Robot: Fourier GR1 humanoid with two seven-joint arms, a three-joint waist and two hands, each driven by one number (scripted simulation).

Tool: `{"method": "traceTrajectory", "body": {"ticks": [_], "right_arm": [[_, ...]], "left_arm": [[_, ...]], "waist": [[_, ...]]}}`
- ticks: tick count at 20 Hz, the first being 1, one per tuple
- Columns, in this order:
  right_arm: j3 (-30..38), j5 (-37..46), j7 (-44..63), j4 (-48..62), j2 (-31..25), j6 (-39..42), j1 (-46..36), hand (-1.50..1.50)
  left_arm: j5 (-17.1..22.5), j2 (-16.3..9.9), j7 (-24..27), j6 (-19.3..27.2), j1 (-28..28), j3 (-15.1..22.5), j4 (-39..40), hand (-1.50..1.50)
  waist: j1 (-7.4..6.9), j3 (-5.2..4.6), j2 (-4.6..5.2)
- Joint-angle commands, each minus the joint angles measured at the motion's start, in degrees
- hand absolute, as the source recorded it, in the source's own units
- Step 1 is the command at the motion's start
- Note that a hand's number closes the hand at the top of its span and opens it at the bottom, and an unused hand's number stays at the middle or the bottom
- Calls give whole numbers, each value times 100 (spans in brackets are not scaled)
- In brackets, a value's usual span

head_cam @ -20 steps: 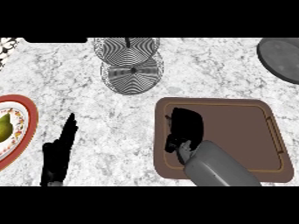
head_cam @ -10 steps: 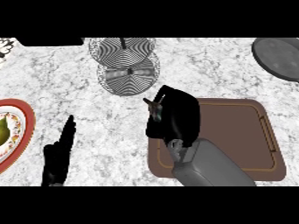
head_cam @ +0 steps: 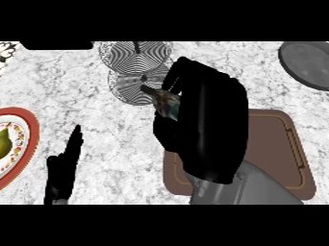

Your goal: Pick the eggplant from the tray and place it in the tiered basket

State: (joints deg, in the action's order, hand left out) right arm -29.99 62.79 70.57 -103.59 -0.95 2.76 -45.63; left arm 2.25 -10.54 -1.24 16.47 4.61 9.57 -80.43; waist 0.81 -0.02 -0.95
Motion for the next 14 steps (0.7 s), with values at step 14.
{"method": "traceTrajectory", "body": {"ticks": [14], "right_arm": [[1785,-164,702,2192,92,458,-2370,150]], "left_arm": [[-36,124,10,-102,-147,20,116,0]], "waist": [[-211,-9,107]]}}
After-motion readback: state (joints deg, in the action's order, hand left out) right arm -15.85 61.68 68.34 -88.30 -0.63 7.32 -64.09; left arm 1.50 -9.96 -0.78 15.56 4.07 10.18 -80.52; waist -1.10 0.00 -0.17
